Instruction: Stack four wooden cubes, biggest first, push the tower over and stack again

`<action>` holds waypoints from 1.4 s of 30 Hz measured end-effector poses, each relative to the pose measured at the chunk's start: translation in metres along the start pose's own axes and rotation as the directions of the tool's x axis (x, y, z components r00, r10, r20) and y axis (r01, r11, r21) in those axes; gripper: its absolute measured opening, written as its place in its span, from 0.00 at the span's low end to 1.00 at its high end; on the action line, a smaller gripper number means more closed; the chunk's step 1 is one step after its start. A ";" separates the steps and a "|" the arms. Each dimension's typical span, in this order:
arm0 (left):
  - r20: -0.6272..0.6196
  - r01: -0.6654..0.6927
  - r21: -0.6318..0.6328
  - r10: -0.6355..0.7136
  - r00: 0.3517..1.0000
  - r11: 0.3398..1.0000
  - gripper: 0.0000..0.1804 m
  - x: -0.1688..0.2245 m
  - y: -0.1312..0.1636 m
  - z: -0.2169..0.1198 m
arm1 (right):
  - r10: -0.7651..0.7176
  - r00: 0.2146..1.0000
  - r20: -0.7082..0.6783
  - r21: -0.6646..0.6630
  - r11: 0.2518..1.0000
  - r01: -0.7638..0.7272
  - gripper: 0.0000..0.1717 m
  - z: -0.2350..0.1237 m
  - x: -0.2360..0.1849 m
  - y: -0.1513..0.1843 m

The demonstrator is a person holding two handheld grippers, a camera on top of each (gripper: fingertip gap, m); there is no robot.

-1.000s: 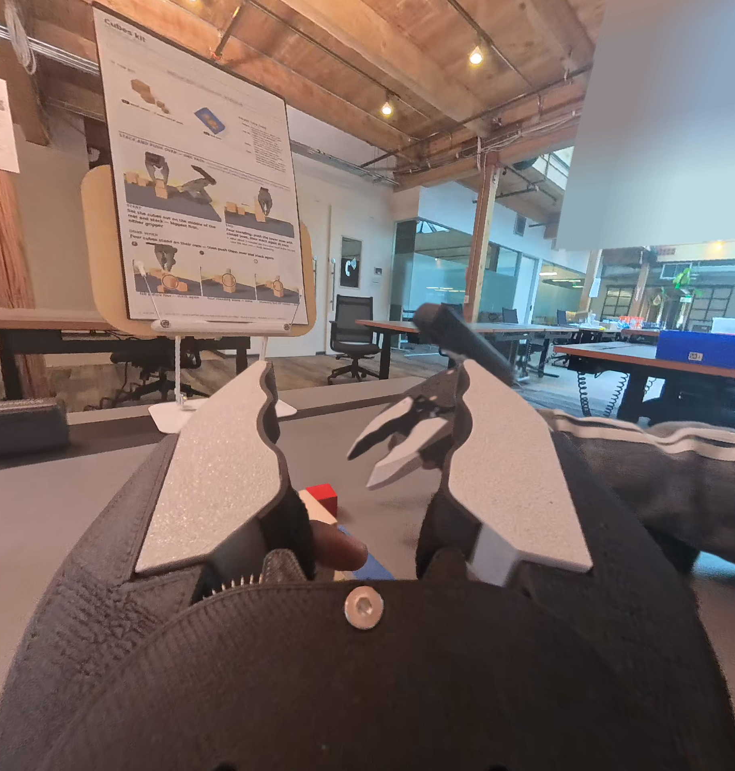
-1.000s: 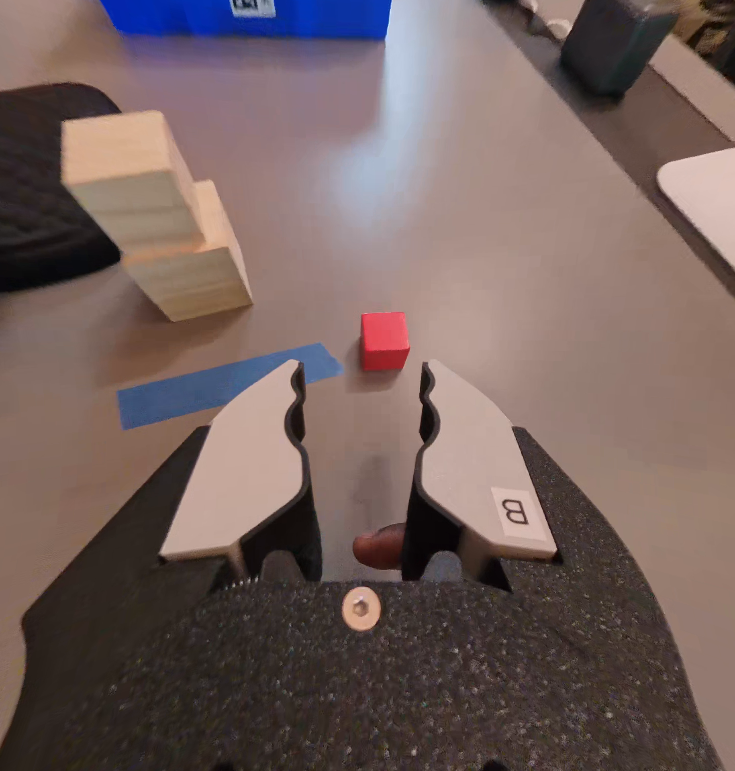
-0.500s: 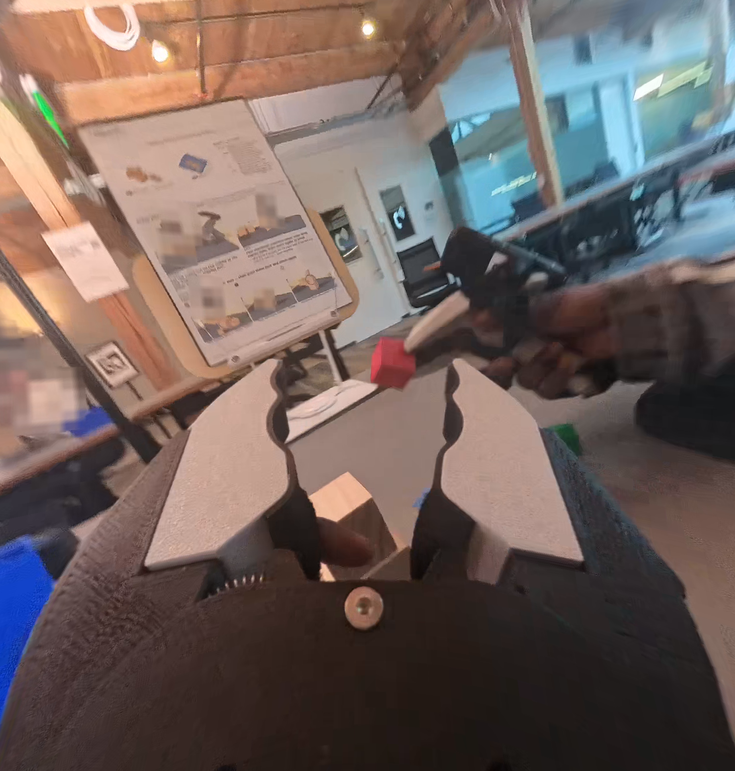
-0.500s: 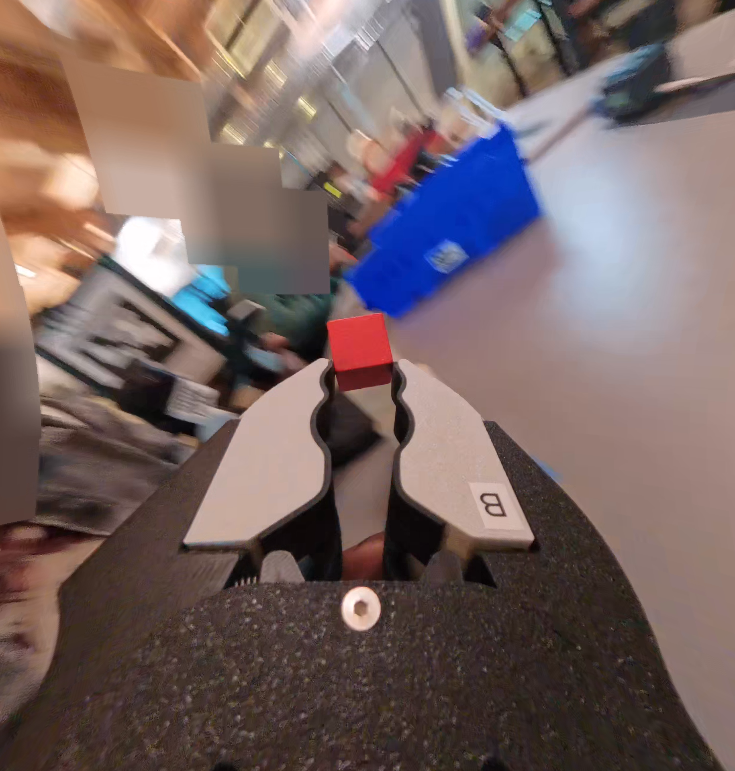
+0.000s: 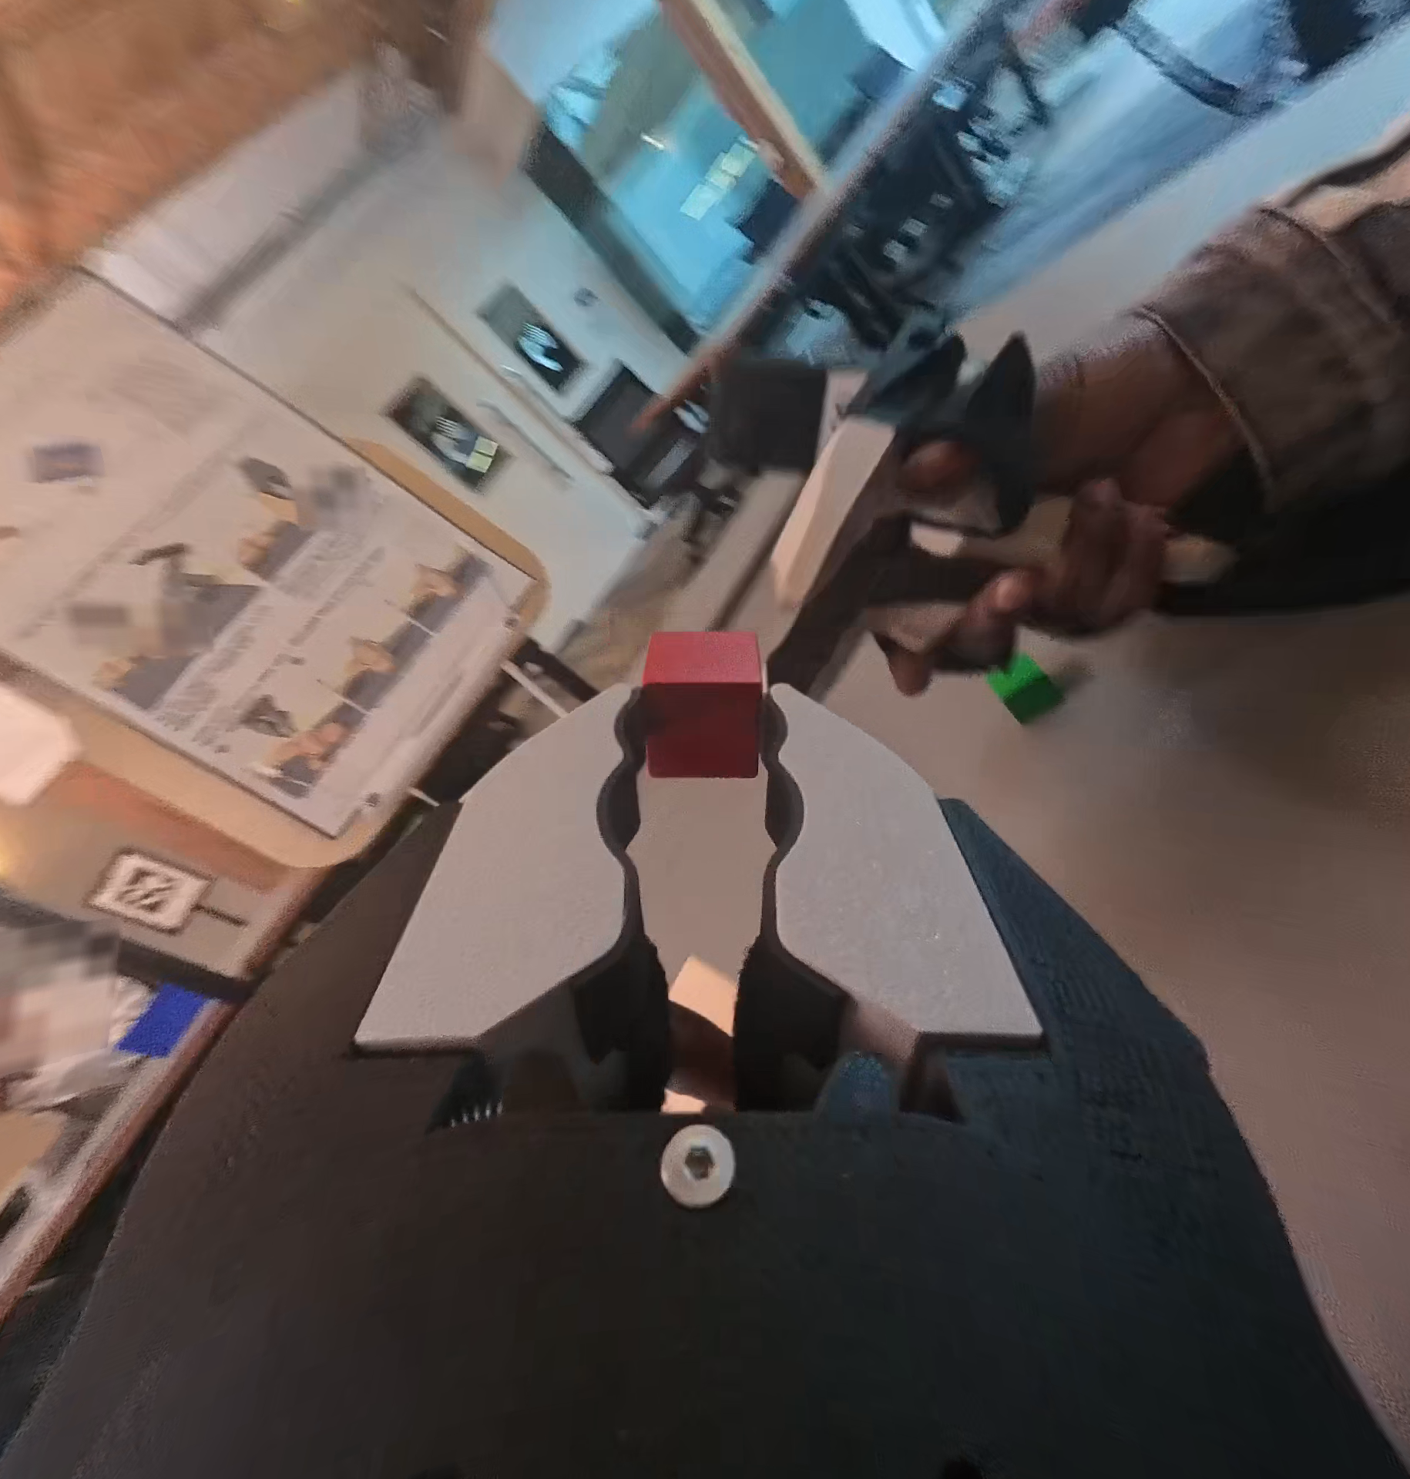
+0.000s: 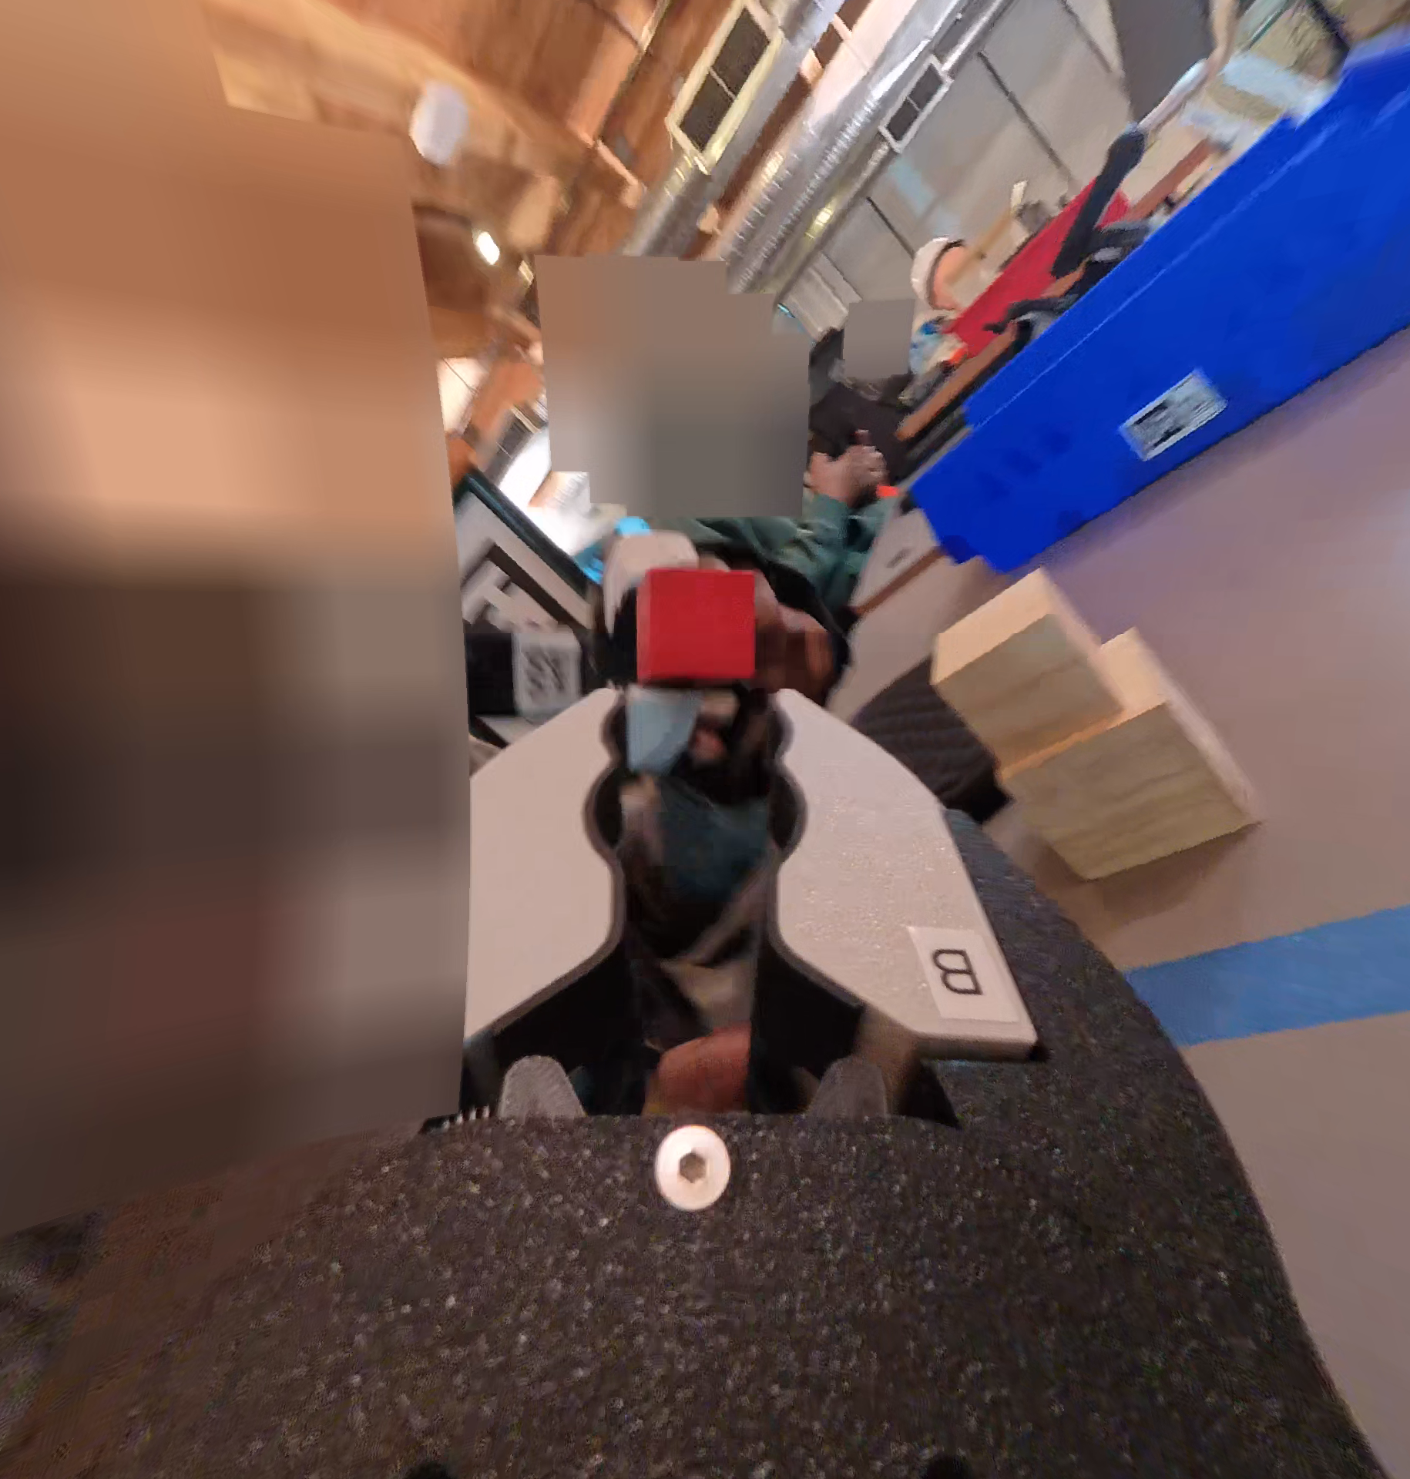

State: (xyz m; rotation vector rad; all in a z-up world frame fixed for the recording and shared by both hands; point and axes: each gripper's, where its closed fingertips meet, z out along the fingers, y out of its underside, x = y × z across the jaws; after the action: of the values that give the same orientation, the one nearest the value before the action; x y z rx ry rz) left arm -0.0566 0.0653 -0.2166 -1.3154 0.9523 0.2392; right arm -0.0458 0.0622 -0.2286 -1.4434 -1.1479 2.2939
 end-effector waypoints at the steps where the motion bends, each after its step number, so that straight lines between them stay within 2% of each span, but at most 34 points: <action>1: -0.082 0.000 -0.044 -0.004 0.997 0.999 0.15 -0.008 0.005 -0.005 | -0.122 0.991 -0.060 -0.045 0.992 0.119 0.27 -0.003 0.005 0.000; 3: -0.311 -0.016 -0.188 -0.043 0.949 0.982 0.15 -0.019 0.020 -0.019 | -0.389 0.902 -0.187 -0.195 0.915 0.354 0.40 -0.012 0.020 0.003; 4: -0.439 -0.035 -0.279 -0.095 0.893 0.960 0.15 -0.020 0.028 -0.028 | -0.505 0.834 -0.223 -0.269 0.854 0.445 0.46 -0.015 0.028 0.006; 6: -0.603 -0.120 -0.423 -0.180 0.777 0.898 0.15 -0.026 0.042 -0.043 | -0.642 0.729 -0.237 -0.364 0.754 0.546 0.51 -0.018 0.036 0.013; 10: -0.735 -0.366 -0.604 -0.316 0.600 0.708 0.15 -0.034 0.065 -0.050 | -0.679 0.707 -0.200 -0.426 0.710 0.561 0.53 -0.013 0.041 0.030; 12: -0.758 -0.471 -0.630 -0.358 0.546 0.617 0.15 -0.034 0.073 -0.048 | -0.695 0.689 -0.206 -0.458 0.691 0.559 0.53 -0.015 0.045 0.033; 13: -0.768 -0.506 -0.627 -0.358 0.531 0.593 0.15 -0.033 0.076 -0.044 | -0.701 0.682 -0.211 -0.459 0.687 0.564 0.53 -0.016 0.045 0.032; 16: -0.777 -0.523 -0.625 -0.397 0.488 0.580 0.15 -0.024 0.078 -0.035 | -0.703 0.676 -0.224 -0.437 0.692 0.575 0.52 -0.018 0.043 0.029; 21: -0.743 -0.524 -0.669 -0.454 0.492 0.527 0.15 -0.017 0.089 -0.033 | -0.719 0.657 -0.229 -0.446 0.677 0.586 0.50 -0.019 0.043 0.028; 26: -0.727 -0.520 -0.686 -0.472 0.498 0.508 0.15 -0.012 0.093 -0.030 | -0.728 0.648 -0.224 -0.457 0.666 0.590 0.50 -0.019 0.043 0.030; 34: -0.707 -0.504 -0.707 -0.474 0.525 0.497 0.15 -0.009 0.097 -0.027 | -0.725 0.651 -0.225 -0.448 0.670 0.592 0.50 -0.019 0.042 0.029; 42: -0.712 -0.503 -0.701 -0.469 0.522 0.504 0.17 -0.009 0.097 -0.031 | -0.725 0.652 -0.223 -0.448 0.670 0.592 0.49 -0.019 0.042 0.029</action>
State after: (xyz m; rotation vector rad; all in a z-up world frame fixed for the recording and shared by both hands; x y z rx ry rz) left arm -0.1384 0.0694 -0.2769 -2.5528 1.8717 0.0293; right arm -0.0446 0.0744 -0.2810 -1.1838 -1.6412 1.2704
